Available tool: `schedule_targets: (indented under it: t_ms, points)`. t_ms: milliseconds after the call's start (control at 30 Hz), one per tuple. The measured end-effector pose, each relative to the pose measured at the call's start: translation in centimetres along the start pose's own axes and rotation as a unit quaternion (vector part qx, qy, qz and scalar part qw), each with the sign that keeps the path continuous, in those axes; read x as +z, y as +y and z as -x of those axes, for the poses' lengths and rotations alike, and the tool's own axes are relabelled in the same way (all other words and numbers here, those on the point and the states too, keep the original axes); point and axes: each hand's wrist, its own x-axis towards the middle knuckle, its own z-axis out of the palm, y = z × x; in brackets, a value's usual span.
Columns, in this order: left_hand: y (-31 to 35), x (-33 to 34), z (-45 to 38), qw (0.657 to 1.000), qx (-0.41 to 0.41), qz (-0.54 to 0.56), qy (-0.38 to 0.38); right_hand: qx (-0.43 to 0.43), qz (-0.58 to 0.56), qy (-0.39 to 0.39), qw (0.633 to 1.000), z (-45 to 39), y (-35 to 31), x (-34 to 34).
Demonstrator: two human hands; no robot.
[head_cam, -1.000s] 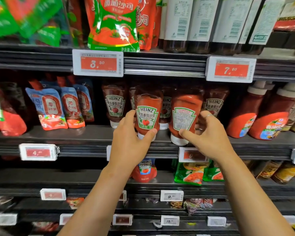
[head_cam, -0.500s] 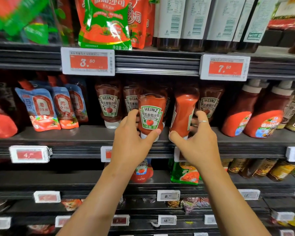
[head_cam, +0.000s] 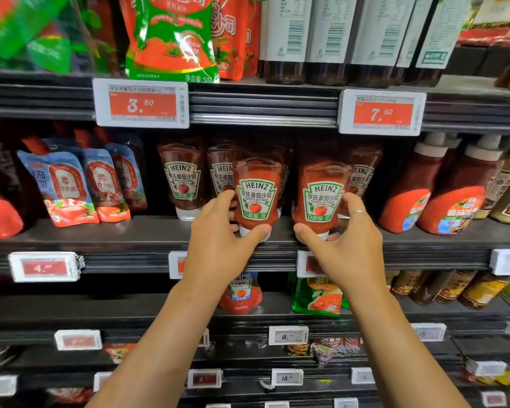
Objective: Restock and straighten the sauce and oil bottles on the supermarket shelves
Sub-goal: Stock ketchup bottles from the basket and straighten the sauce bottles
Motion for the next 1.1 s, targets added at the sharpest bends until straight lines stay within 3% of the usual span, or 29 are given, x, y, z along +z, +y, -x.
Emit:
schedule_targets:
  t_ms: [833,1100]
  points:
    - [-0.9,-3.2,-0.1,0.999,-0.006,-0.035,0.039,-0.046,0.013,0.013,0.999,0.8,-2.8,4.4]
    - [-1.4,-3.2,0.1,1.000,0.006,-0.028,0.009,-0.056,0.002,0.011,0.998,1.0,-2.9,4.9]
